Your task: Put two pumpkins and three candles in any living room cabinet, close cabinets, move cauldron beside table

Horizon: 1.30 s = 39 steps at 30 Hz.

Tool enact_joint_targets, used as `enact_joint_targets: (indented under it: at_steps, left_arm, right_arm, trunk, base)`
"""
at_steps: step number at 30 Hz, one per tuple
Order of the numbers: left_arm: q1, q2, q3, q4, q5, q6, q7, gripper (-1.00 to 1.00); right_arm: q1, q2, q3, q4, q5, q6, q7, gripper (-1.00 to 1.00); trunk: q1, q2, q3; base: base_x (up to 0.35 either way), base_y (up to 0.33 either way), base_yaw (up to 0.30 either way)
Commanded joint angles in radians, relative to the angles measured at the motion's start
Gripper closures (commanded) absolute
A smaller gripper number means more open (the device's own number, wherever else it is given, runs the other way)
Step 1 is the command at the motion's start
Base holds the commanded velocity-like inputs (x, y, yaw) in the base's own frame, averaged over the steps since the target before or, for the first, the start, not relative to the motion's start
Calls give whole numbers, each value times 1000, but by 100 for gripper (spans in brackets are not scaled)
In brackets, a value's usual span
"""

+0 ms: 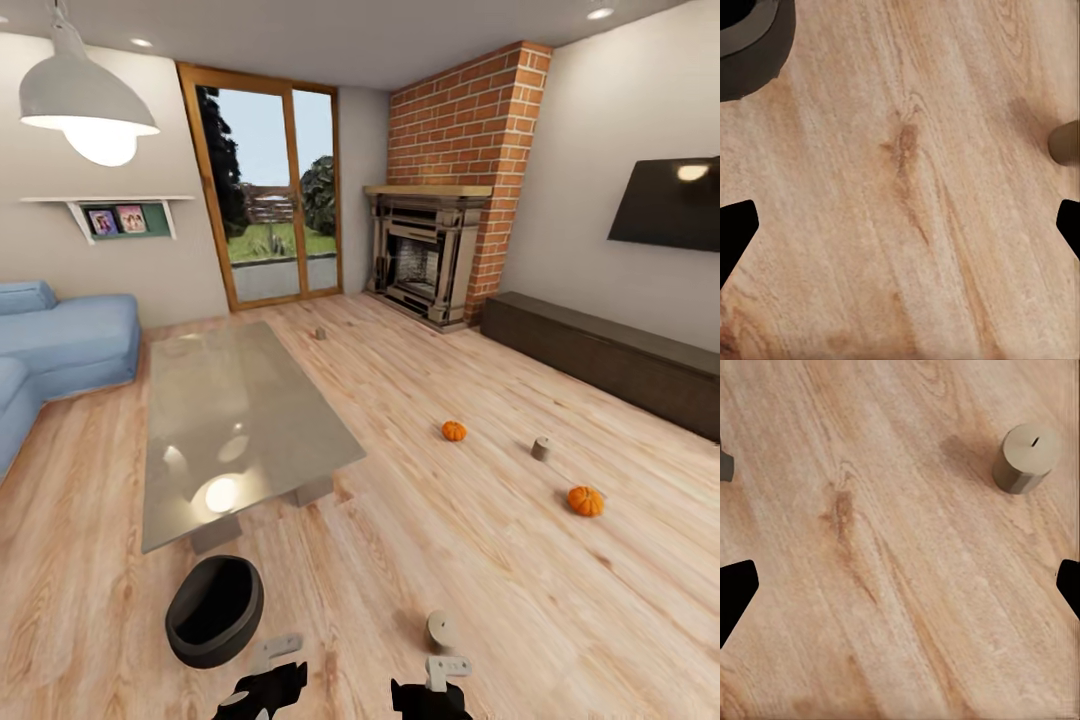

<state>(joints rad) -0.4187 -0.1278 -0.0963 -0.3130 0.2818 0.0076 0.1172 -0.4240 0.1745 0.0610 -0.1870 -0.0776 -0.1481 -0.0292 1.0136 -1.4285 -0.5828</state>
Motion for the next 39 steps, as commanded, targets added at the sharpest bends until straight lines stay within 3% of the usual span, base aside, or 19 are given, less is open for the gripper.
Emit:
enact_joint_targets:
  at_steps: [1, 39]
  left_arm:
    - [0, 1, -8, -1, 9, 1, 7, -100]
    - [0, 2, -10, 3, 6, -26, 8, -100]
  right_arm:
    - [-1, 0, 7, 1, -8, -4, -3, -100]
    - [-1, 0, 5, 1, -8, -2, -5, -100]
  trunk:
    - [0, 0, -1]
    - [0, 0, -5]
  base:
    - [0, 0, -273]
    - [0, 0, -277]
